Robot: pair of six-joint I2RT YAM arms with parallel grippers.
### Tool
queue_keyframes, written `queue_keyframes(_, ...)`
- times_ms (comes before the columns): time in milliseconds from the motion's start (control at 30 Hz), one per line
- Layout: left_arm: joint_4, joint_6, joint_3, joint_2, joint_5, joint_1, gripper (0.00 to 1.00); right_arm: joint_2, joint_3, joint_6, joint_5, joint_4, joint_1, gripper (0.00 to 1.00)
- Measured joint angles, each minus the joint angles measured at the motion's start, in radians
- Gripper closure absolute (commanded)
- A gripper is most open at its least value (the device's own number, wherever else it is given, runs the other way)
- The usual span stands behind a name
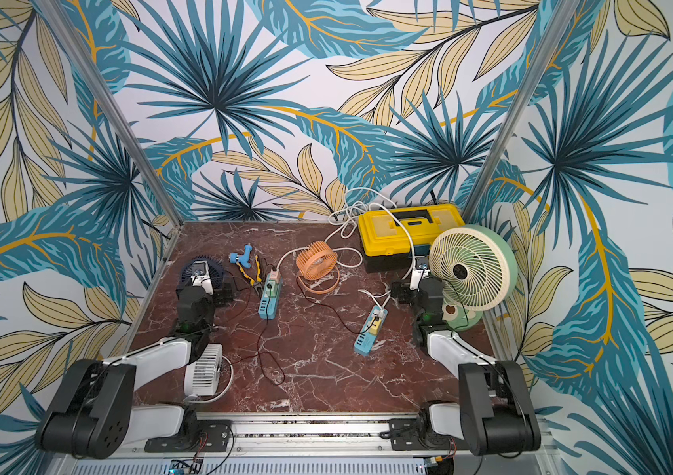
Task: Unplug the desk fan from the power strip
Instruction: Remove the plug from the socket.
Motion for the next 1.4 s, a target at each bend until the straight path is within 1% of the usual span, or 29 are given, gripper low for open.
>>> queue_keyframes(100, -0.112, -0.031, 0.058, -0.106, 0.009, -0.012, 0.0, -0.078, 0.068, 0.041, 0.014, -0.154, 0.021, 0.01)
queue_keyframes(233, -0.241, -0.078, 0.14, -0.179, 0.048, -0.055, 0.0, -0.133, 0.185, 0.134, 0.059, -0.397, 0.081, 0.0)
queue_keyframes(333, -0.329, -0.117, 0.196, -0.188, 0.094, -0.092, 0.0, -0.14, 0.277, 0.219, 0.108, -0.588, 0.14, 0.01)
queue_keyframes(433, -0.406, -0.166, 0.243, -0.188, 0.166, -0.127, 0.0, -0.14, 0.344, 0.309, 0.152, -0.748, 0.218, 0.0)
queue_keyframes(533, -0.459, -0.219, 0.282, -0.177, 0.254, -0.166, 0.0, -0.14, 0.381, 0.39, 0.185, -0.871, 0.291, 0.01)
queue_keyframes(633, -0.496, -0.259, 0.318, -0.149, 0.341, -0.221, 0.0, -0.138, 0.407, 0.473, 0.194, -0.977, 0.332, 0.01)
queue_keyframes(733, -0.53, -0.29, 0.354, -0.094, 0.444, -0.291, 0.0, -0.133, 0.415, 0.556, 0.182, -1.05, 0.343, 0.01)
queue_keyframes(900, -0.538, -0.307, 0.37, 0.006, 0.561, -0.404, 0.0, -0.133, 0.406, 0.647, 0.155, -1.094, 0.343, 0.0)
queue_keyframes(1000, -0.535, -0.328, 0.372, 0.079, 0.634, -0.451, 0.0, -0.133, 0.393, 0.697, 0.156, -1.107, 0.352, 0.01)
queue_keyframes(1067, -0.526, -0.341, 0.372, 0.129, 0.676, -0.472, 0.0, -0.133, 0.382, 0.735, 0.163, -1.115, 0.37, 0.02)
queue_keyframes(1167, -0.51, -0.36, 0.377, 0.192, 0.731, -0.487, 0.0, -0.132, 0.369, 0.801, 0.18, -1.134, 0.406, 0.06)
queue_keyframes(1400, -0.46, -0.411, 0.431, 0.319, 0.829, -0.493, 0.0, -0.072, 0.351, 0.945, 0.243, -1.159, 0.495, 0.21)
